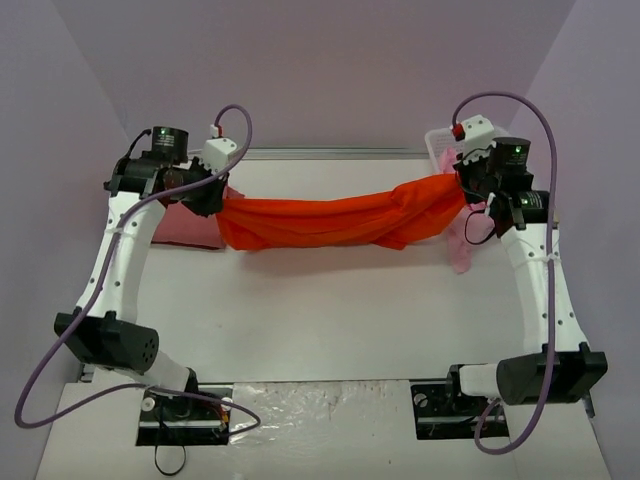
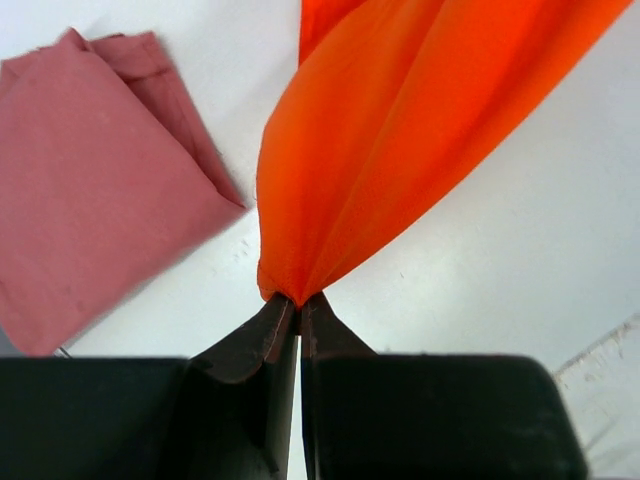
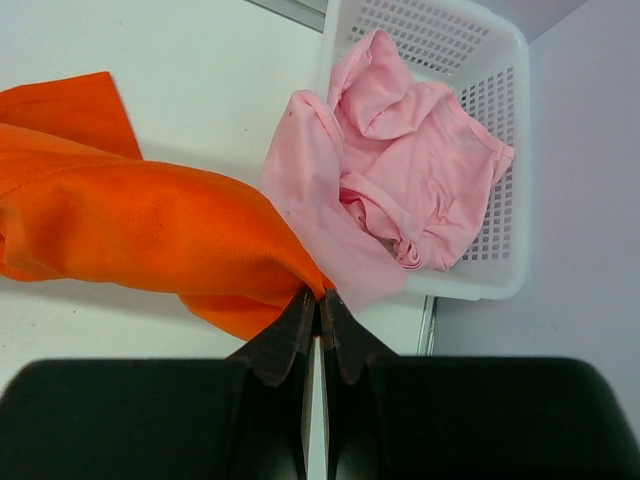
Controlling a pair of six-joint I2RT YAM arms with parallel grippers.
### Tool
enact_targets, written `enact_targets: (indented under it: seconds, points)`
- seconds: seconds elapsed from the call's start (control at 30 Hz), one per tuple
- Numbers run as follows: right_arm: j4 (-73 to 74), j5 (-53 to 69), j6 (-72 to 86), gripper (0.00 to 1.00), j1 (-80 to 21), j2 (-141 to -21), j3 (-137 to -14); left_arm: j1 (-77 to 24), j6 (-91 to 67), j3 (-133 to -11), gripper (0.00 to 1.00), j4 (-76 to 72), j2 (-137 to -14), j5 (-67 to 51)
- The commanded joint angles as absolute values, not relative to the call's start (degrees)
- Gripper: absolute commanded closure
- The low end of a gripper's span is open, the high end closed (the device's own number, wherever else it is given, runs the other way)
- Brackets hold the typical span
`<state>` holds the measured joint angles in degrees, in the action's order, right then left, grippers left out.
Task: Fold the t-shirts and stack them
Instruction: Flatten out the tshirt
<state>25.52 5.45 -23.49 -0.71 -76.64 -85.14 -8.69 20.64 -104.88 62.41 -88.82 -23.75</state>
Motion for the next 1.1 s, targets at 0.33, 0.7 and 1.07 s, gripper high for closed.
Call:
enact_targets:
  seconds: [0.33,0.7,1.07]
  points:
    - [27.42,6.86,-24.43,1.0,-0.26,-66.79,-79.1,-9.49,24.96,-90.45,0.98,61.27,-74.26,-27.34]
    - [25.75,8.44,-25.49,1.0,-0.26,-81.73,-81.03,-9.49,23.91,-89.56,0.98,51.09,-93.13,-24.79]
    - [24.61,8.52,-25.75,1.0,-0.26,-95.89,-84.64,-9.67,23.03,-102.12,0.78,47.37,-116.63,-17.32]
